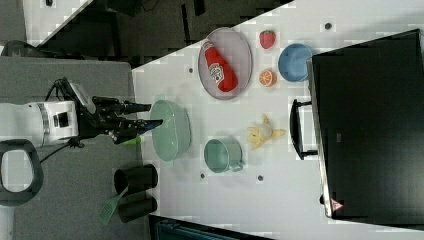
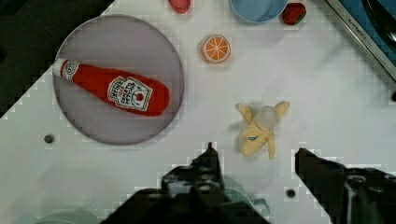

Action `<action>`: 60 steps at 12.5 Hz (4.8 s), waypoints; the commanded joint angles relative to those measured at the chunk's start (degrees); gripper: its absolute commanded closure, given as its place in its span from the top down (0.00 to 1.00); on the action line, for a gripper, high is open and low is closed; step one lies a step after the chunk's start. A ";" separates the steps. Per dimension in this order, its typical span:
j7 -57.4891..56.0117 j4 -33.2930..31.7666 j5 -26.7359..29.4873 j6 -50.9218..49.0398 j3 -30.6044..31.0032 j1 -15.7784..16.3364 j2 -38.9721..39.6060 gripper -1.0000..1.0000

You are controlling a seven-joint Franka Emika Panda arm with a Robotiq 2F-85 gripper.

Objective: Pick banana from table and place on oven.

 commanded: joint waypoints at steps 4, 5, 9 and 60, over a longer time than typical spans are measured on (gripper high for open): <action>9.36 -16.13 0.99 -6.41 -1.46 0.00 -22.78 1.00; 9.35 -16.51 0.99 -5.75 -1.45 0.01 -22.54 1.00; 9.35 -22.05 0.98 1.27 -1.45 0.01 -19.19 1.00; -30.31 -5.24 0.09 16.27 -30.53 -3.33 6.76 0.22</action>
